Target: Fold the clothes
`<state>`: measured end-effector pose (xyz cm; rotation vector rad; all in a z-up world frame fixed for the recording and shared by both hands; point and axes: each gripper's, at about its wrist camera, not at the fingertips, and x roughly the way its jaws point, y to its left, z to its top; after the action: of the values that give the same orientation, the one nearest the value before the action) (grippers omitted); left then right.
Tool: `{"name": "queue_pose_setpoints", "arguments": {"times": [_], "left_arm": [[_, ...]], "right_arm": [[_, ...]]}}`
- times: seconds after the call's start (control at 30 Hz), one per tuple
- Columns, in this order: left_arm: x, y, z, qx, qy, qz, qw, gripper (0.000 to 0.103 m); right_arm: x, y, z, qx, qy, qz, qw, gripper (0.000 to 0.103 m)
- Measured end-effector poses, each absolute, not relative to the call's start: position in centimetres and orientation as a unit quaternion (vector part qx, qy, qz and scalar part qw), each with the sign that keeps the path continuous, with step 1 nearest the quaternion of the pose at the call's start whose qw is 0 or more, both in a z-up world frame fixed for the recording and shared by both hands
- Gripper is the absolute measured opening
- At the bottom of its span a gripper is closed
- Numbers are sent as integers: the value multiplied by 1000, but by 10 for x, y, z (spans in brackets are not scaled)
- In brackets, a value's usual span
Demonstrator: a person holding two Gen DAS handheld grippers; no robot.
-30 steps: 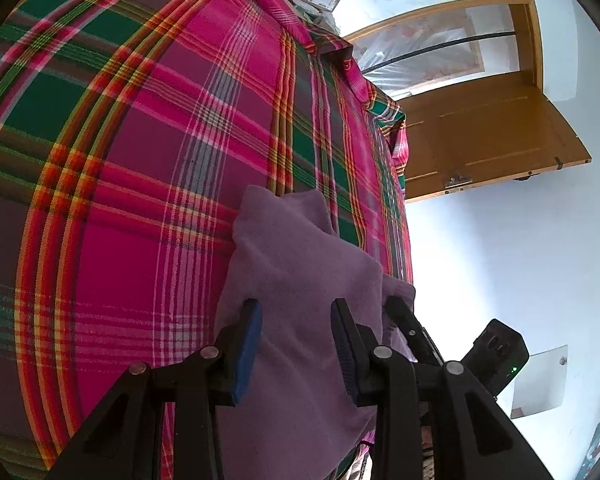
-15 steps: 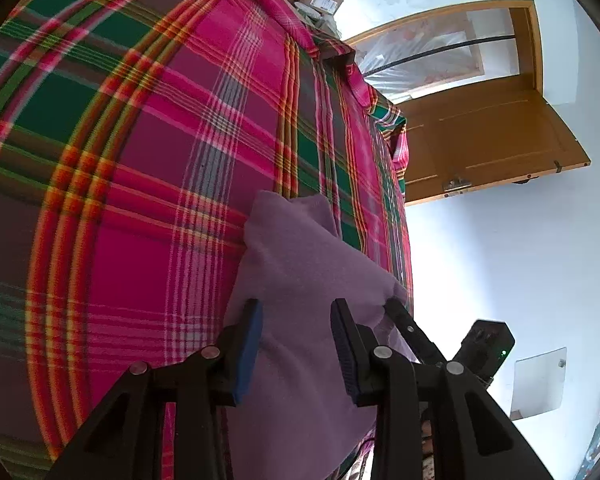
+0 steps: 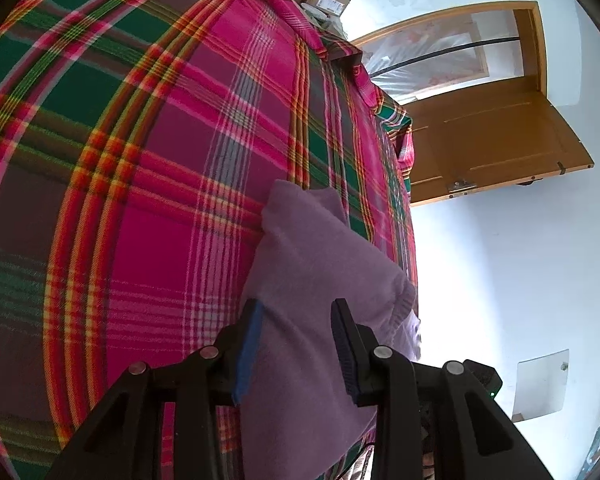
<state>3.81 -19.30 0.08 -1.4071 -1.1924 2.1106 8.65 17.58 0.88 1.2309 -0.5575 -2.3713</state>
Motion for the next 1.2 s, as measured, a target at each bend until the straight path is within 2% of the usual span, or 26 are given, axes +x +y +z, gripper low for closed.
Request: {"name": "queue_pose_setpoints", "arguments": {"times": [0.3, 0.33, 0.37, 0.43, 0.53, 0.7, 0.9, 1.2], "left_arm": [[47, -197, -2, -500, -423, 737, 166, 36], [47, -197, -3, -501, -424, 736, 166, 36], [47, -197, -3, -502, -425, 735, 166, 36], [47, -196, -2, -501, -425, 735, 166, 37], [47, -196, 0, -501, -423, 736, 167, 37], [46, -196, -2, -507, -422, 733, 165, 37], [46, -196, -5, -512, -420, 732, 161, 37], [46, -189, -6, -522, -409, 729, 169, 37]], "right_arm": [[88, 170, 3, 449, -222, -836, 225, 38], [88, 168, 4, 449, -221, -836, 227, 35], [90, 169, 7, 445, -216, -838, 231, 25], [96, 171, 12, 437, -208, -842, 238, 20], [100, 176, 20, 427, -222, -841, 246, 19], [100, 180, 11, 450, -225, -836, 220, 19], [106, 167, 23, 418, -170, -869, 204, 32], [115, 147, 42, 367, -86, -909, 178, 32]]}}
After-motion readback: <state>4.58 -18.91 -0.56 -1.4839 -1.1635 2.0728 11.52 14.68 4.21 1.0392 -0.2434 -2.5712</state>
